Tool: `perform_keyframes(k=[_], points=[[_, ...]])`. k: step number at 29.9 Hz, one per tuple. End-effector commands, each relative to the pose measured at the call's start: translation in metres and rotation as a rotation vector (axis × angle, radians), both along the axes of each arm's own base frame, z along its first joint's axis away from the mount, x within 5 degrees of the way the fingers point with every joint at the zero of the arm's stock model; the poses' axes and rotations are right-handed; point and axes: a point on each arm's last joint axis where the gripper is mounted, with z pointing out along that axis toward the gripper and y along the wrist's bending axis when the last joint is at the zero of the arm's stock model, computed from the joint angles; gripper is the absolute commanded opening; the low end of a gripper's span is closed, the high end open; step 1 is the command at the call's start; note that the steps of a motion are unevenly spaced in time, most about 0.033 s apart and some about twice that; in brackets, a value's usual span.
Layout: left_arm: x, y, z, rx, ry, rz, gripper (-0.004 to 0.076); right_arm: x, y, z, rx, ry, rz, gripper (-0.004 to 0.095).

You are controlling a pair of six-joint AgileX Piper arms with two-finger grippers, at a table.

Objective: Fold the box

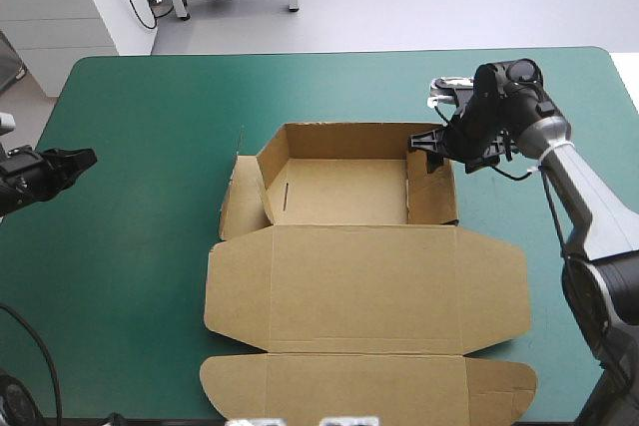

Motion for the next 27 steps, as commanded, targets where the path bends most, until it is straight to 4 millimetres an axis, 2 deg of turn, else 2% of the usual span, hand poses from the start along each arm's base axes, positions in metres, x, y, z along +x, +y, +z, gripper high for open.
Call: perform_keyframes(k=[1,5,10,15,21,25,27], points=[[-0.002,-0.006,0.019,-0.036,-0.078,0.016,-0.0008,-0.022,-0.003,0.018,0.031,-0.015,-0.014,0.0606],[-0.002,-0.006,0.019,-0.047,-0.073,0.022,-0.0008,-0.025,0.003,0.004,0.029,0.021,-0.01,0.0606],[-0.002,-0.006,0.019,-0.047,-0.073,0.022,-0.0008,-0.022,0.009,0.003,0.017,-0.03,-0.042,0.0606],[-0.002,-0.006,0.019,-0.051,-0.073,0.023,-0.0008,-0.021,0.008,-0.005,0.007,0.034,-0.091,0.0605],[0.003,-0.017,0.018,-0.041,-0.069,-0.022,-0.0008,-0.017,0.011,-0.012,0.028,0.049,-0.117,0.0596],[0.005,-0.021,0.018,-0.028,-0.074,-0.032,-0.0008,-0.015,0.011,-0.019,0.021,0.074,-0.128,0.0481],[0.005,-0.021,0.018,-0.027,-0.071,-0.034,-0.0008,-0.015,0.011,-0.026,0.008,0.117,-0.134,0.0356]])
